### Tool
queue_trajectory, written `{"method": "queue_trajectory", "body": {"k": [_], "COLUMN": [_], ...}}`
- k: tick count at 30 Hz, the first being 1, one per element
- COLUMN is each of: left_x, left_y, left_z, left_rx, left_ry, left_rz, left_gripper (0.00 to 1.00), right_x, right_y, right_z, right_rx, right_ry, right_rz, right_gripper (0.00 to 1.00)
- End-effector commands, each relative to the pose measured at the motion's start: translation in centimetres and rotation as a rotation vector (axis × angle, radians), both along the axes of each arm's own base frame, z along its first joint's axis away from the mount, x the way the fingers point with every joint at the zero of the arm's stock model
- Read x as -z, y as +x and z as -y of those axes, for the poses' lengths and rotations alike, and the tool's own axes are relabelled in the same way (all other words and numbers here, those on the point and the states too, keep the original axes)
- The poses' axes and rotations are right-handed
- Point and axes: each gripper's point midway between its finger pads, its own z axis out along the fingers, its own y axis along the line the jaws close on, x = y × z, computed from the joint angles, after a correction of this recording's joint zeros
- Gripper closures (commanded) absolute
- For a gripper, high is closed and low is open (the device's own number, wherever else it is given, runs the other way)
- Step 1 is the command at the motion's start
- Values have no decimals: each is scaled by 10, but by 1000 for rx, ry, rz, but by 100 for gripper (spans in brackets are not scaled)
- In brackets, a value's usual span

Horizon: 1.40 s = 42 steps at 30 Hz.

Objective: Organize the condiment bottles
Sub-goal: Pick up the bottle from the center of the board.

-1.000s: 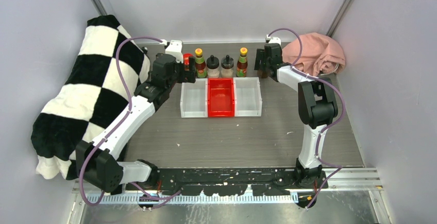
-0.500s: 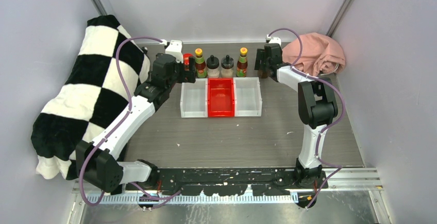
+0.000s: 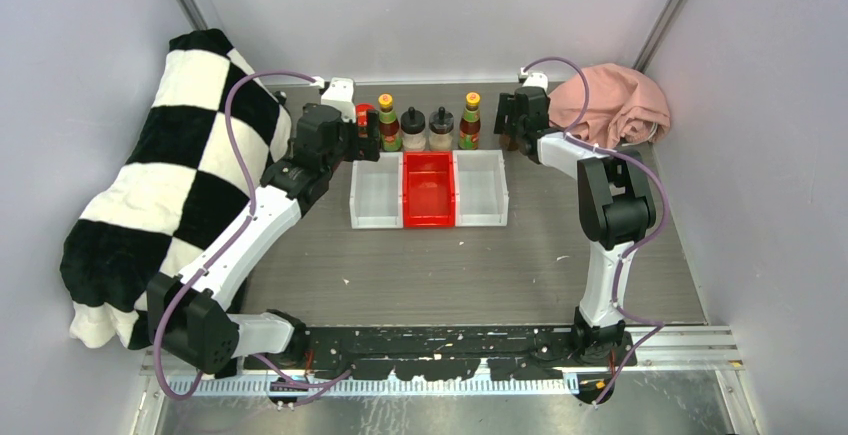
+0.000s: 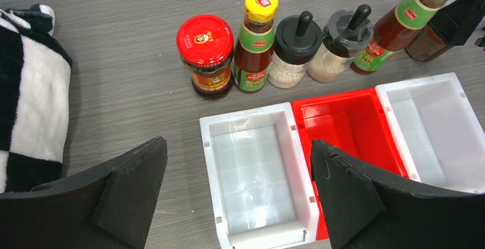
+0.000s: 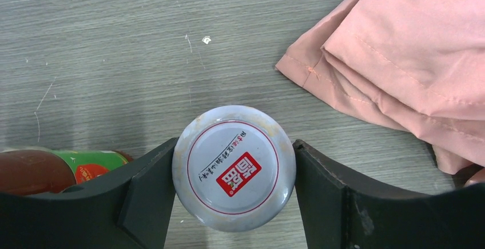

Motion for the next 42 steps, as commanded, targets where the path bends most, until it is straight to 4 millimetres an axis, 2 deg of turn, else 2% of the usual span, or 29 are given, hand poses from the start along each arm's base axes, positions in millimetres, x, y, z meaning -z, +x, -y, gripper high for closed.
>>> {"method": "queue_trajectory", "body": {"k": [1, 7, 17, 24, 33, 36, 42], "left_x": [-12, -11, -11, -11, -14, -14, -16], "left_y": [2, 2, 0, -1, -5, -6, -8], "left_z": [1, 1, 2, 5, 6, 7, 8], "left_rx": [-3, -3, -1, 5, 9, 11, 12], "left_ry": [-13, -12, -18, -19, -15, -14, -10], "left_rz": [43, 41, 42, 41, 48, 49, 53], "left_gripper": [4, 4, 4, 4, 4, 4, 3], "right_x": [-16, -15, -25, -35, -60, -68, -71], "right_y": [14, 13, 9, 1, -10, -11, -14], "right_z": [-1, 1, 3, 2, -2, -4, -5], "right_rx": [0, 4, 11, 14, 16, 12, 12], "right_ry": [-9, -20, -11, -19, -22, -19, -26], "right_rz": [68, 68, 100, 112, 144, 148, 128], "right_gripper": [25, 24, 24, 24, 24, 21, 20]}}
